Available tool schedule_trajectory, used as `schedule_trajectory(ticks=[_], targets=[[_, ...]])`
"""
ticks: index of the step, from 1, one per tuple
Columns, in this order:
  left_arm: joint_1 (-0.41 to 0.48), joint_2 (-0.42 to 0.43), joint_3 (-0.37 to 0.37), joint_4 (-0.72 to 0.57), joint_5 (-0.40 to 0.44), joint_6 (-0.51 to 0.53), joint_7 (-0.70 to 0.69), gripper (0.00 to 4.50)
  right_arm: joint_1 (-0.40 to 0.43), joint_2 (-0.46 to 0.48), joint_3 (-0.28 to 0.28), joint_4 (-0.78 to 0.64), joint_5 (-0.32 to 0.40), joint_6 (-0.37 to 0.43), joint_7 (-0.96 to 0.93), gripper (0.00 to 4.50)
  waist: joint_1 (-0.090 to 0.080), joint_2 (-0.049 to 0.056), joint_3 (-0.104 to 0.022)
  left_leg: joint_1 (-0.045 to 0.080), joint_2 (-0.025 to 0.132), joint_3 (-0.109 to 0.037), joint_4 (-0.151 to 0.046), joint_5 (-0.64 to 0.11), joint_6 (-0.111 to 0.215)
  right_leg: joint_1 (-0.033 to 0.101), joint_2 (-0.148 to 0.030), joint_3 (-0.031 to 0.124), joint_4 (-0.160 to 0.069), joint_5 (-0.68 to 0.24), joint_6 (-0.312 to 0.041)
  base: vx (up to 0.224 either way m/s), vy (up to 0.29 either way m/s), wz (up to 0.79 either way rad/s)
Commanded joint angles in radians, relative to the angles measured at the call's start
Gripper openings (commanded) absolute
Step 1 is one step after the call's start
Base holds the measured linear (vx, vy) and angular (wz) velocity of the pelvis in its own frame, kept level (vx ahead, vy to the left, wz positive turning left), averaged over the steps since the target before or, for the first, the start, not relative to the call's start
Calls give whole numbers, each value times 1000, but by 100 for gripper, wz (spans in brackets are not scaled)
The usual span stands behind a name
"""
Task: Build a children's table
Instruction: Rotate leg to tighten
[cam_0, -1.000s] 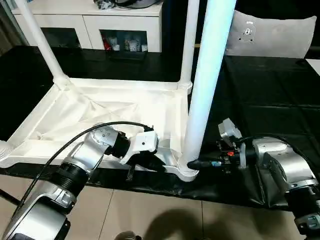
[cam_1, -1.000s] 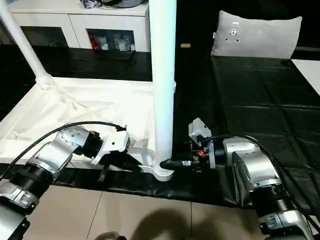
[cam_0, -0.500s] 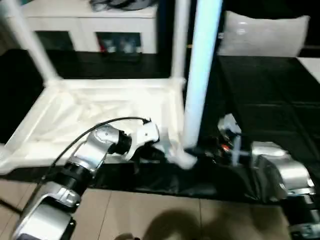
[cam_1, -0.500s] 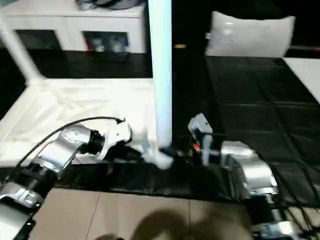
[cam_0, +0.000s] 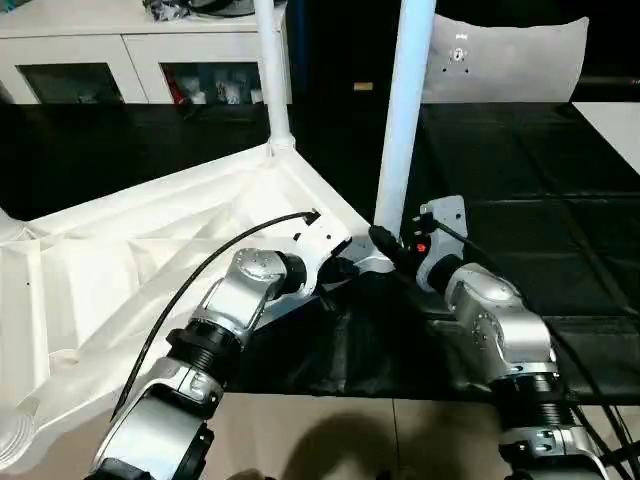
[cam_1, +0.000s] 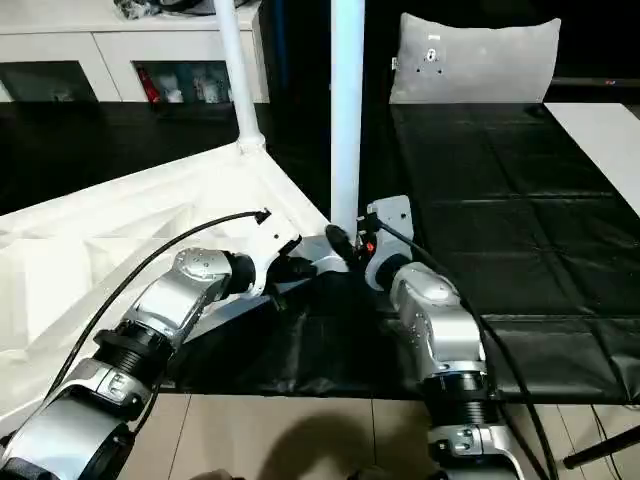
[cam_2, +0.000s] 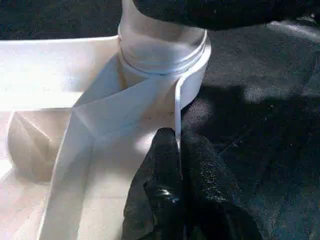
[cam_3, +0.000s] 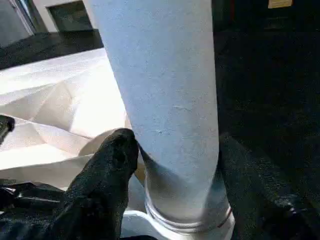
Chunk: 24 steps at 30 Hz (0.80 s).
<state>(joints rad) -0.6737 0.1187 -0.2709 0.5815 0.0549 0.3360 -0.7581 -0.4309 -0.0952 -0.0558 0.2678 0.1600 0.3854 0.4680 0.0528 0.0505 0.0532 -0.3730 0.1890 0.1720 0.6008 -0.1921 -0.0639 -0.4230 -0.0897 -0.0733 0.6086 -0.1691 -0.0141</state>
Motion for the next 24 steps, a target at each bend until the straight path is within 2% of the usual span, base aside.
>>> schedule_trajectory(ticks=[1, 3, 4, 7, 8, 10, 11, 13, 15, 16, 19, 22, 23, 24], targets=[[-15, -3, -12, -63, -13, -49, -34, 0, 5, 1, 44, -38, 39, -7, 81, 310, 9, -12, -77, -1, 20, -6, -60, -101, 90, 78, -46, 36, -69, -119, -229, 0, 0, 0], [-10, 10, -15, -65, -17, -60, -53, 0, 10, -18, 40, -45, 48, -8, 102, 322, 10, -13, -76, -2, 21, -6, -60, -106, 90, 79, -47, 38, -68, -124, -228, 0, 0, 0], [-4, 29, -19, -67, -19, -74, -77, 0, 16, -49, 38, -46, 52, -15, 130, 347, 12, -13, -77, 0, 22, -7, -61, -111, 86, 80, -48, 37, -70, -136, -224, 0, 0, 0], [14, 81, -39, -69, -18, -123, -166, 0, 25, -143, 49, -40, 52, -24, 253, 355, 14, -14, -74, -1, 20, -4, -60, -124, 88, 79, -47, 38, -71, -156, -220, 0, 0, 0], [14, 81, -39, -69, -18, -123, -166, 0, 25, -143, 49, -40, 52, -24, 253, 361, 14, -14, -74, -1, 20, -4, -60, -124, 88, 79, -47, 38, -71, -156, -220, 0, 0, 0], [20, 101, -50, -65, -20, -145, -208, 0, 29, -180, 53, -47, 71, -23, 325, 391, 17, -14, -72, 1, 23, -4, -62, -144, 84, 77, -48, 37, -76, -197, -213, 0, 0, 0], [28, 134, -71, -58, -21, -191, -281, 0, 36, -236, 69, -60, 91, -14, 428, 391, 21, -12, -71, 5, 24, -5, -63, -157, 83, 76, -49, 38, -79, -222, -208, 0, 0, 0], [32, 154, -77, -54, -31, -213, -333, 0, 45, -283, 90, -74, 107, -3, 519, 410, 27, -12, -70, 5, 28, -5, -64, -162, 83, 75, -49, 40, -76, -218, -207, 0, 0, 0], [36, 173, -81, -57, -51, -238, -399, 0, 50, -323, 114, -79, 110, -11, 587, 423, 40, -13, -72, 9, 31, -4, -63, -157, 80, 73, -50, 39, -73, -208, -212, 0, 0, 0], [42, 202, -97, -66, -64, -275, -480, 0, 50, -358, 140, -72, 108, -30, 644, 432, 44, -12, -73, 8, 31, -4, -63, -159, 79, 73, -51, 39, -71, -208, -215, 0, 0, 0], [48, 242, -124, -81, -70, -303, -568, 0, 55, -385, 159, -77, 121, -53, 726, 432, 49, -12, -73, 7, 33, -3, -63, -160, 78, 72, -52, 40, -69, -199, -222, 0, 0, 0], [48, 262, -138, -85, -73, -320, -613, 0, 56, -396, 167, -77, 136, -59, 770, 432, 60, -13, -73, 10, 37, -3, -63, -155, 75, 69, -53, 41, -67, -209, -224, 0, 0, 0], [46, 282, -152, -84, -71, -344, -661, 0, 54, -401, 171, -70, 146, -65, 806, 406, 63, -16, -74, 11, 36, -3, -63, -154, 75, 67, -53, 40, -68, -211, -224, 0, 0, 0], [47, 287, -156, -86, -71, -347, -676, 0, 53, -402, 173, -68, 150, -59, 817, 406, 66, -15, -73, 9, 37, -4, -64, -152, 74, 69, -54, 40, -67, -215, -224, 0, 0, 0]])
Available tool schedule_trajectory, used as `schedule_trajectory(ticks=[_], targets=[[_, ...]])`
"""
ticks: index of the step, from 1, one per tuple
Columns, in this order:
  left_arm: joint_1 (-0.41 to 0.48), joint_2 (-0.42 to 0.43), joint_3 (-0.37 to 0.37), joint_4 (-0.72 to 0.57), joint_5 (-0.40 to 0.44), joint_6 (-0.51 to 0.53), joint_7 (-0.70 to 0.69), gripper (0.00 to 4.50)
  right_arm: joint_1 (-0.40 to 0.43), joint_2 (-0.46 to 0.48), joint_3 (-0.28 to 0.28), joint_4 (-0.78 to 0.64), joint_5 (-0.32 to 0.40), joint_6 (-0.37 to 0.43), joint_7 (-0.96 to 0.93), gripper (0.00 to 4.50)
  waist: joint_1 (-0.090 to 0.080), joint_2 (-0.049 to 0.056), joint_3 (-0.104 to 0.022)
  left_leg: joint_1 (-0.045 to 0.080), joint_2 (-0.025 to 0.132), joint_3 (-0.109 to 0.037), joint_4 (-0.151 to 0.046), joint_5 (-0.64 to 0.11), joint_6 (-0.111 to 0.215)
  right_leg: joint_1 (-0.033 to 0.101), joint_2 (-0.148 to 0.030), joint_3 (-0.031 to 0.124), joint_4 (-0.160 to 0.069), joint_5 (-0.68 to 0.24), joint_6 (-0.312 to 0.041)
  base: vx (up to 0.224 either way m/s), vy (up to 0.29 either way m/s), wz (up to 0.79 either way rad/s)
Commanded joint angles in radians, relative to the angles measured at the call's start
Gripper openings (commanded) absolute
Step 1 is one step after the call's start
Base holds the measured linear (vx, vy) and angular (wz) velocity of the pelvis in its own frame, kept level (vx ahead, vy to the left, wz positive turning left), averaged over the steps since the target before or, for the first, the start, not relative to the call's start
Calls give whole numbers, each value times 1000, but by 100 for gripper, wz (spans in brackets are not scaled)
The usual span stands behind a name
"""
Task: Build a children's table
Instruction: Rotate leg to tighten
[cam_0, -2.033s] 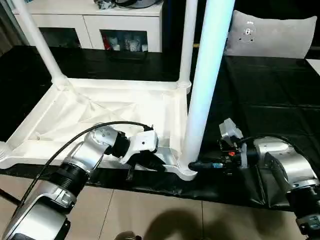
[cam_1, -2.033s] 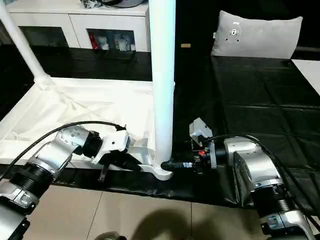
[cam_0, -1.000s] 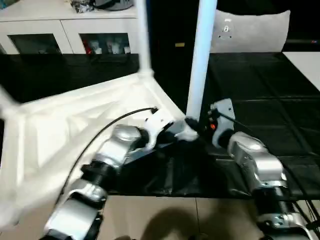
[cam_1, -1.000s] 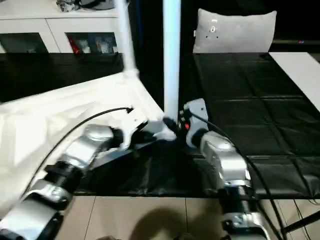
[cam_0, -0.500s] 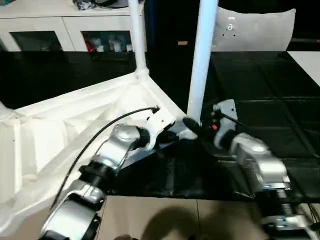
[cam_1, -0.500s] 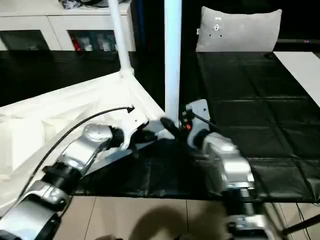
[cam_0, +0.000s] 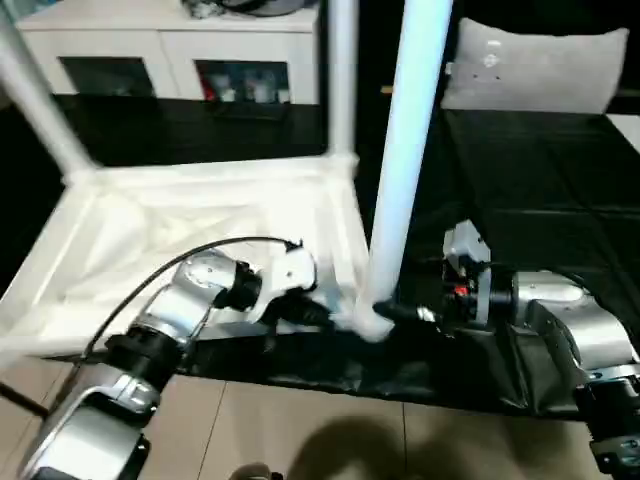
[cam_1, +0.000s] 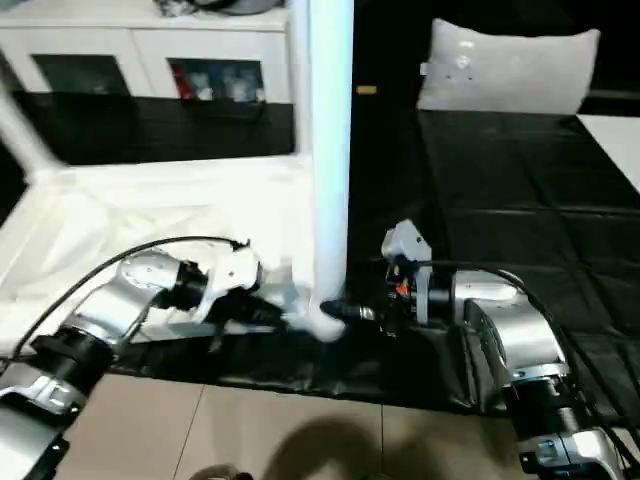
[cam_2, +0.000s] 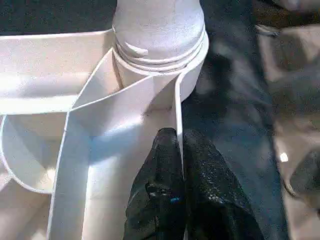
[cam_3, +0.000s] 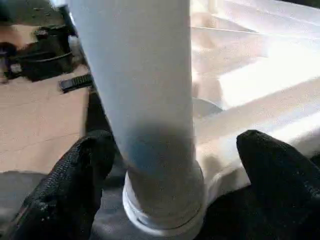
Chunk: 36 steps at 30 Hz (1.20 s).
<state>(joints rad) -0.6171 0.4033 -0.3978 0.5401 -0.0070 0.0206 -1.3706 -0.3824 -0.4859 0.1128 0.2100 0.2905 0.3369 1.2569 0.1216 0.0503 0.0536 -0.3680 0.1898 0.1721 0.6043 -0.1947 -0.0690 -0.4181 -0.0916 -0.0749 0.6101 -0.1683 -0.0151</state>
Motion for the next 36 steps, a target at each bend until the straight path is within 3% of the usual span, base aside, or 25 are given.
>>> schedule_trajectory(ticks=[1, 4, 7, 18, 21, 28, 31, 36], targets=[[-9, 14, -36, -56, -11, -36, -98, 0, 2, -16, 14, -6, 37, 7, 62, 406, -2, -14, -74, 5, 38, -4, -68, -150, 76, 63, -53, 42, -67, -214, -224, 0, 0, 0], [-10, 21, -42, -65, -13, -39, -117, 0, 0, -22, 25, -7, 48, 25, 85, 368, 0, -16, -73, 5, 37, -3, -68, -156, 74, 63, -53, 42, -68, -219, -226, 0, 0, 0], [-11, 22, -44, -70, -20, -40, -125, 0, 3, -30, 39, -17, 66, 47, 121, 360, 1, -18, -73, 3, 36, -3, -68, -147, 71, 65, -54, 43, -67, -227, -219, 0, 0, 0], [-12, 13, -38, -60, -15, -47, -124, 0, 3, -23, 61, -19, 74, 60, 146, 258, 1, -18, -74, 2, 34, -4, -67, -140, 66, 64, -52, 41, -69, -240, -208, 0, 0, 0], [-16, 10, -30, -44, -9, -48, -98, 0, 5, -22, 68, -27, 84, 68, 150, 224, 2, -19, -74, 1, 33, -4, -67, -141, 65, 65, -52, 41, -70, -251, -204, 0, 0, 0], [-23, -26, 16, -21, -15, 18, 9, 0, 23, 4, 57, -56, 102, 107, 103, 199, 3, -20, -72, 4, 33, -3, -67, -149, 58, 62, -52, 42, -76, -291, -189, 0, 0, 0], [-27, -69, 54, -26, -30, 81, 100, 0, 19, 54, 28, -41, 75, 113, -32, 197, -4, -18, -71, 3, 31, -6, -70, -160, 41, 62, -53, 40, -78, -318, -179, 0, 0, 0], [-46, -160, 101, -27, -19, 202, 298, 0, -20, 176, -14, 9, -14, 121, -332, 194, -41, -22, -70, -7, 21, -9, -72, -151, 20, 69, -49, 36, -82, -352, -148, 0, 0, 0]])
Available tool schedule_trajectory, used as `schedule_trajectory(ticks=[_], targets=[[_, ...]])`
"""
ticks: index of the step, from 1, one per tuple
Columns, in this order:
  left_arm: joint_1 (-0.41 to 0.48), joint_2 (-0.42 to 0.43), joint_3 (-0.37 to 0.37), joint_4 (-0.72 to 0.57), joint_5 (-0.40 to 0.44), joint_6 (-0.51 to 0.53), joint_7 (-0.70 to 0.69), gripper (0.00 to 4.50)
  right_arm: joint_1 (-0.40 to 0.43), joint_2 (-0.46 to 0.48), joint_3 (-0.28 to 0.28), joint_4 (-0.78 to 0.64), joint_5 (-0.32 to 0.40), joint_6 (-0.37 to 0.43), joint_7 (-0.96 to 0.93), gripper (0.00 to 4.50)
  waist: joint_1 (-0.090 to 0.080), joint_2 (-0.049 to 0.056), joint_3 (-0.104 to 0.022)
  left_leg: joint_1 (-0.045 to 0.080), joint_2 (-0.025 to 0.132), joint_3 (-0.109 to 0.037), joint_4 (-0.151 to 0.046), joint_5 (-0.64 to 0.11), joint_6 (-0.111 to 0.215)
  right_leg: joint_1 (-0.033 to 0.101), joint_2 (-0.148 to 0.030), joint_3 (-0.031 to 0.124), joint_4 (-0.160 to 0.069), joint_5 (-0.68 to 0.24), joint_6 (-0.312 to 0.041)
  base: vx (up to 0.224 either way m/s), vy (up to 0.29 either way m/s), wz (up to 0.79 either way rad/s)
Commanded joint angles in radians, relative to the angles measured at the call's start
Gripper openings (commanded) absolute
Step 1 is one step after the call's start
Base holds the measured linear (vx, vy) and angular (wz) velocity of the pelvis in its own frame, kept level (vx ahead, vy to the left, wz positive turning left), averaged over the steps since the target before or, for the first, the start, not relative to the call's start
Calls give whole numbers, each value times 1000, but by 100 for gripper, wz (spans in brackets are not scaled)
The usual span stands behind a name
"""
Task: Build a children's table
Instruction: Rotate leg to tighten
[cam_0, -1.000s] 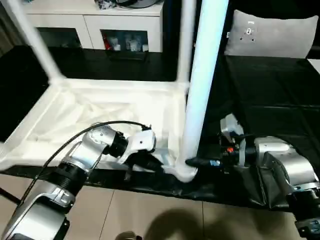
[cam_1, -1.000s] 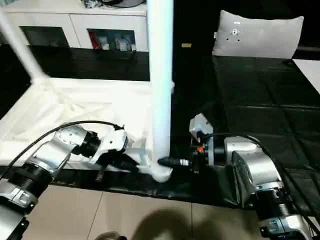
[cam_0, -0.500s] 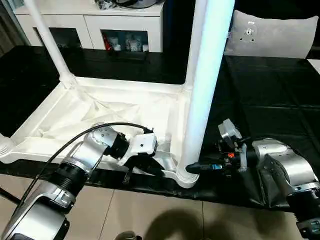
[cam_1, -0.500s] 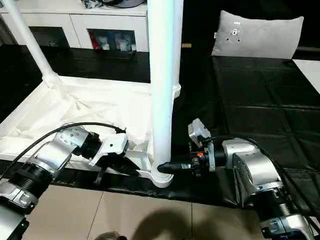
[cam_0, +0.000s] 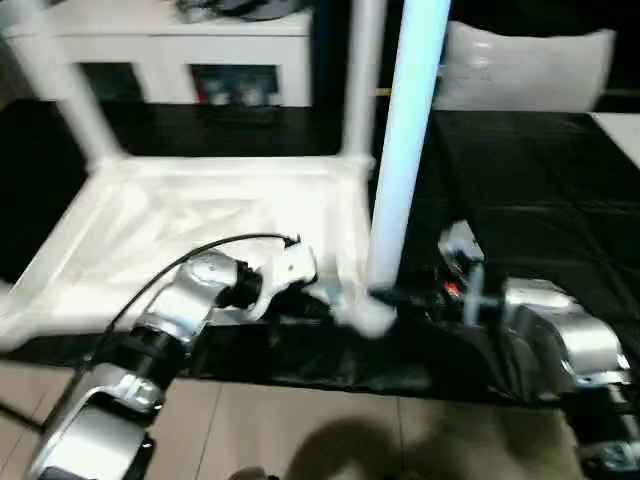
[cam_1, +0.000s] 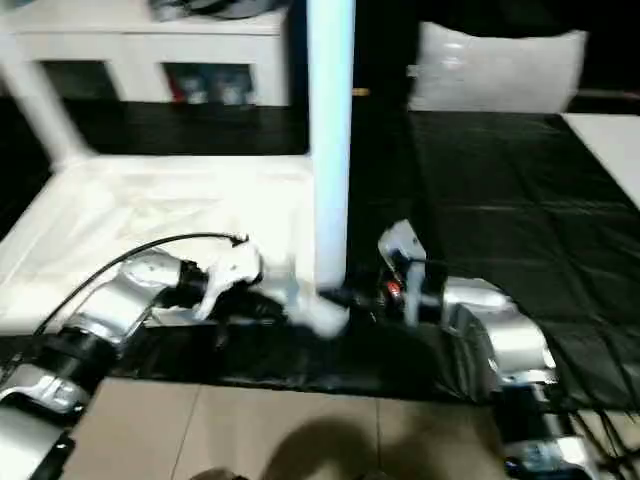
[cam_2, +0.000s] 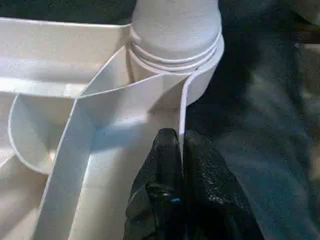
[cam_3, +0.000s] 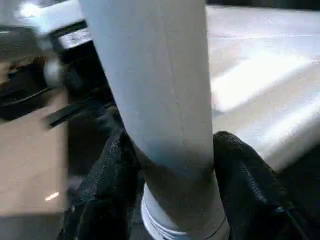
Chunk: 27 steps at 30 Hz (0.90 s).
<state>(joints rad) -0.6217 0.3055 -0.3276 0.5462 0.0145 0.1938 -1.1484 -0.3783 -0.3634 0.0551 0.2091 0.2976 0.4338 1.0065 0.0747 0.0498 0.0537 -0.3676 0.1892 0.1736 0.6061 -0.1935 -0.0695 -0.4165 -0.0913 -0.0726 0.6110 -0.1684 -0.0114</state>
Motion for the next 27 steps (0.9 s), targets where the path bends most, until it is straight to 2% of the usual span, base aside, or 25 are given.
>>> schedule_trajectory(ticks=[1, 2, 5, 8, 12, 13, 15, 21, 22, 23, 25, 27], targets=[[-46, -82, 39, -33, -36, 55, 114, 0, -34, 82, 32, 19, -36, 22, -145, 193, 4, -20, -70, -6, 21, -10, -73, -150, 22, 66, -50, 33, -85, -354, -151, 0, 0, 0], [-55, -118, 52, -29, -25, 93, 182, 0, -51, 134, 10, 34, -58, 29, -260, 193, -6, -22, -71, -7, 18, -9, -71, -141, 25, 65, -49, 33, -86, -341, -154, 0, 0, 0], [-69, -157, 64, -16, -14, 118, 258, 0, -66, 181, -3, 46, -88, 33, -371, 192, -18, -23, -74, -9, 13, -6, -67, -103, 37, 66, -44, 34, -83, -294, -162, 0, 0, 0], [-90, -226, 89, 18, 13, 125, 418, 0, -88, 263, -26, 74, -136, 14, -551, 192, -22, -18, -77, -8, 13, -6, -65, -86, 49, 66, -42, 34, -82, -246, -178, 0, 0, 0], [-86, -257, 96, 3, 23, 140, 466, 0, -96, 312, -49, 97, -141, -33, -611, 192, -20, -17, -80, -9, 16, -6, -64, -68, 77, 69, -43, 35, -74, -164, -205, 0, 0, 0], [-84, -258, 95, -3, 25, 138, 466, 0, -98, 320, -57, 101, -136, -56, -611, 227, -20, -16, -80, -8, 17, -6, -64, -68, 81, 69, -43, 35, -73, -154, -209, 0, 0, 0], [-82, -249, 89, -7, 28, 132, 454, 0, -97, 318, -66, 97, -123, -68, -595, 261, -19, -14, -79, -7, 18, -6, -64, -80, 89, 69, -43, 36, -73, -139, -219, 0, 0, 0], [-73, -199, 70, -1, 33, 95, 396, 0, -82, 267, -82, 66, -95, -92, -514, 309, -19, -9, -78, -7, 19, -7, -66, -107, 89, 72, -45, 36, -74, -143, -222, 0, 0, 0], [-72, -191, 69, 0, 32, 98, 388, 0, -81, 257, -84, 65, -93, -95, -504, 315, -19, -11, -78, -6, 19, -6, -65, -108, 90, 73, -45, 36, -73, -138, -225, 0, 0, 0], [-70, -181, 67, 1, 31, 98, 378, 0, -80, 246, -85, 65, -90, -96, -492, 324, -19, -17, -78, -7, 20, -6, -65, -106, 91, 73, -45, 36, -73, -134, -226, 0, 0, 0], [-64, -153, 58, 1, 34, 79, 341, 0, -72, 206, -85, 53, -69, -94, -421, 354, -16, -15, -77, -6, 20, -6, -65, -109, 95, 73, -46, 36, -73, -141, -229, 0, 0, 0], [-59, -133, 54, 1, 31, 61, 308, 0, -70, 180, -90, 52, -57, -97, -381, 360, -14, -14, -76, -5, 21, -5, -65, -113, 101, 72, -46, 37, -73, -145, -226, 0, 0, 0]])
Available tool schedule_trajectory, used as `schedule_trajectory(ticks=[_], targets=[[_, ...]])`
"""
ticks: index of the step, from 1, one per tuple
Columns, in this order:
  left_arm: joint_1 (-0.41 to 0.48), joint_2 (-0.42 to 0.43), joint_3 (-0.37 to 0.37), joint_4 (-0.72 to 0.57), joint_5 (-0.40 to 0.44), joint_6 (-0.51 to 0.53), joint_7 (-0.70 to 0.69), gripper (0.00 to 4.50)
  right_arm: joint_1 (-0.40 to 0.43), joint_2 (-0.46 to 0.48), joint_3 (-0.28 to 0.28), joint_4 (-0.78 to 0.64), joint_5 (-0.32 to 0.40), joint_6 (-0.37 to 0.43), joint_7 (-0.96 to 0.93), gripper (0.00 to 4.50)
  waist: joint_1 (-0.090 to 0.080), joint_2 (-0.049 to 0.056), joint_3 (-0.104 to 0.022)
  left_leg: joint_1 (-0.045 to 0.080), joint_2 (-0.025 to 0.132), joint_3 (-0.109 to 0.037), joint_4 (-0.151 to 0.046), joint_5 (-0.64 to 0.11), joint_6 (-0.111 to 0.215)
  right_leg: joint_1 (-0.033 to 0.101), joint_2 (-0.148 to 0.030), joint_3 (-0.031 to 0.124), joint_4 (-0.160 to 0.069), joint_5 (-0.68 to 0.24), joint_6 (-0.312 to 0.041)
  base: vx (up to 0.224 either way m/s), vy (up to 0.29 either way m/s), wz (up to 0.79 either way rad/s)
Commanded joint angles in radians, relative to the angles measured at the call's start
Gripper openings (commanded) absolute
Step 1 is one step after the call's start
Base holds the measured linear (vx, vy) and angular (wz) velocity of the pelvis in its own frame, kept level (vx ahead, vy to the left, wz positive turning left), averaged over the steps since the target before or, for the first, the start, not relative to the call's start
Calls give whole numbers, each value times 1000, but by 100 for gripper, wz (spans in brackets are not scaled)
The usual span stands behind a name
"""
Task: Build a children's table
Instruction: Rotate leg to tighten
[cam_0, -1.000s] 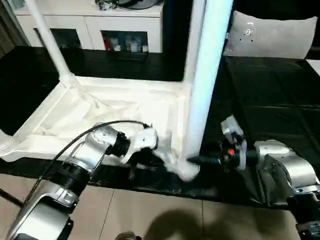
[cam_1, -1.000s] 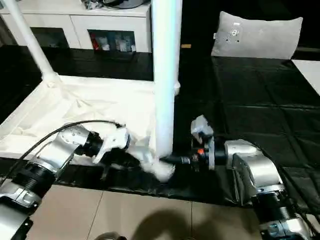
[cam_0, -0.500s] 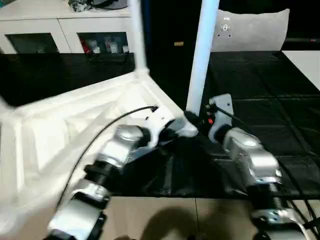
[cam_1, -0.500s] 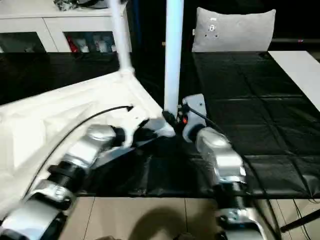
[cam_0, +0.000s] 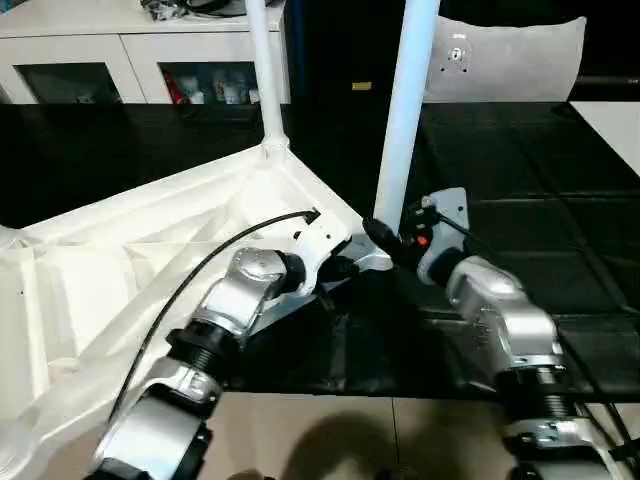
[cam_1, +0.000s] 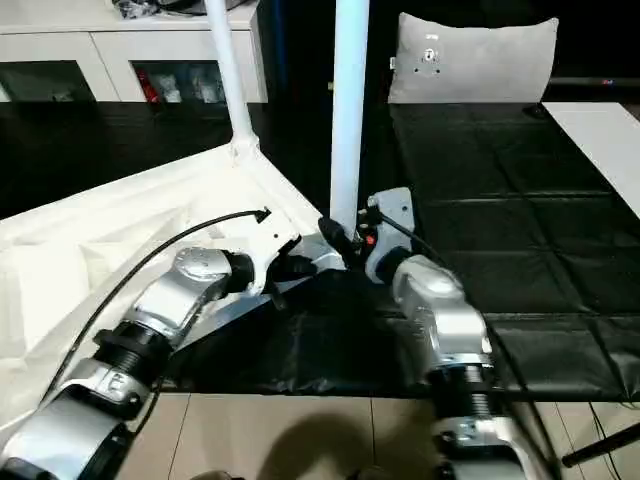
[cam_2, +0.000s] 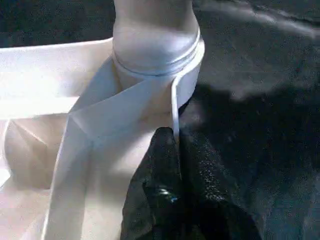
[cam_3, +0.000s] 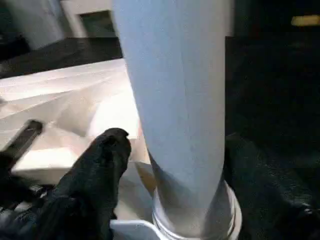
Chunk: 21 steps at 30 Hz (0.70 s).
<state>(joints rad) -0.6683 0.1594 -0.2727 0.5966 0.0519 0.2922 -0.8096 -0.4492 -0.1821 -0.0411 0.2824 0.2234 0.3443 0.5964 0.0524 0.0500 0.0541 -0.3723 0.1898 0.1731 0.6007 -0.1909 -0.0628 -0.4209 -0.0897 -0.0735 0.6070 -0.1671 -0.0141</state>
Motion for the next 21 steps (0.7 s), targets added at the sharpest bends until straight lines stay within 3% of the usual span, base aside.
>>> schedule_trajectory(ticks=[1, 4, 9, 13, 16, 21], targets=[[-5, 38, -11, -54, -11, -53, -82, 0, 1, -40, 8, -15, 22, -17, 86, 360, 11, -16, -76, 1, 20, -5, -59, -121, 93, 76, -47, 37, -70, -161, -223, 0, 0, 0], [2, 76, -25, -66, -23, -69, -160, 0, 14, -111, 38, -21, 25, -32, 214, 399, 17, -14, -75, 3, 23, -4, -60, -132, 88, 75, -48, 39, -69, -162, -229, 0, 0, 0], [17, 141, -68, -77, -38, -172, -326, 0, 30, -205, 81, -31, 48, -36, 393, 406, 28, -13, -74, 6, 26, -5, -61, -152, 83, 73, -49, 38, -70, -186, -228, 0, 0, 0], [32, 176, -101, -89, -52, -230, -435, 0, 41, -257, 117, -36, 67, -55, 527, 406, 50, -12, -75, 8, 31, -2, -61, -158, 83, 69, -51, 40, -66, -180, -238, 0, 0, 0], [43, 214, -141, -102, -46, -277, -530, 0, 43, -286, 145, -33, 71, -82, 617, 372, 61, -11, -75, 11, 34, -4, -62, -171, 74, 67, -53, 39, -68, -213, -227, 0, 0, 0], [45, 239, -157, -115, -45, -307, -591, 0, 36, -307, 167, -26, 89, -51, 688, 336, 62, -12, -73, 10, 36, -5, -65, -185, 61, 66, -54, 40, -67, -232, -226, 0, 0, 0]])
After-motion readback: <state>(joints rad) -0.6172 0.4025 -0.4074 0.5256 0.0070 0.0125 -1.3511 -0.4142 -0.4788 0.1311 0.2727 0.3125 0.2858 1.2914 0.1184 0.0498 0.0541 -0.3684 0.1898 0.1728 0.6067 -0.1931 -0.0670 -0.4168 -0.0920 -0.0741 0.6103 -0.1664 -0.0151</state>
